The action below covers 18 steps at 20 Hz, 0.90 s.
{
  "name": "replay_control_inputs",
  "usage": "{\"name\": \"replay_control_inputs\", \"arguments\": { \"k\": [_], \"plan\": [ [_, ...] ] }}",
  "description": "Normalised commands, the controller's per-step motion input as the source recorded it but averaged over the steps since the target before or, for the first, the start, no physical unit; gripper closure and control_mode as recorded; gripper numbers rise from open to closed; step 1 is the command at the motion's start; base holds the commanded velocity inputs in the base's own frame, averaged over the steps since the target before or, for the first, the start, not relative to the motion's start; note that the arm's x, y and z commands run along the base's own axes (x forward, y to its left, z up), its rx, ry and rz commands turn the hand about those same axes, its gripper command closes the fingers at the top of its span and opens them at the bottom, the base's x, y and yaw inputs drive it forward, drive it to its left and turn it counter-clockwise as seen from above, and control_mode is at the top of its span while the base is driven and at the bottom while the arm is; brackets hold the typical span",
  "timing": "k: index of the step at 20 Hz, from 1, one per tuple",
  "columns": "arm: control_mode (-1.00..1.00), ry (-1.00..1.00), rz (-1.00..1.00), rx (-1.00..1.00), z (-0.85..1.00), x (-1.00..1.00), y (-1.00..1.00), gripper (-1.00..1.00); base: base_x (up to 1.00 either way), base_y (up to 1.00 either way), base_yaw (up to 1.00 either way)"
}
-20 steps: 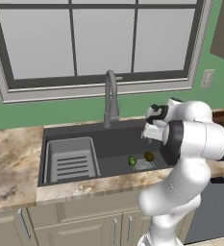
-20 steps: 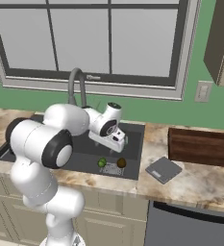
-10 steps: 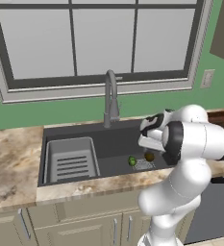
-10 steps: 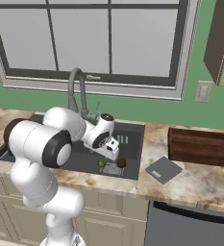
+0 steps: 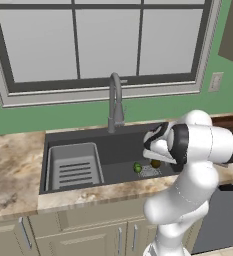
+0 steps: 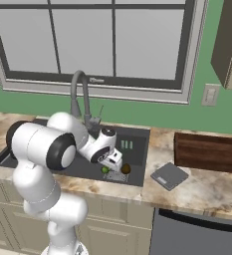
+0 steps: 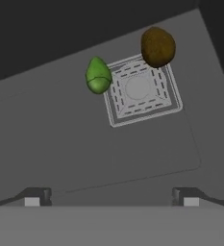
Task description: Pick up all produce items and place them in the sink. Turn on the sink faucet to wash them. Then turn the sink off and put them in the tray.
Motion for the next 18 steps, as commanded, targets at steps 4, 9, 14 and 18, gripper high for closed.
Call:
{"name": "replay_control_inputs", "arguments": {
  "k": [4,9,14,18],
  "plan": [
    [-1.00,-0.22,0.01,-0.01,-0.12,0.00,0.02,-1.00,0.00,0.00,0.00],
    [-1.00,-0.15,0.00,0.00,-0.15,0.00,0.10,-1.00,0.00,0.00,0.00],
    [-1.00,0.00,0.00,0.00,-0.15,0.09,0.13,-1.00,0.00,0.00,0.00],
    [-1.00,0.03,0.00,0.00,-0.06,0.21,0.07,-1.00,0.00,0.00,0.00]
  ]
}}
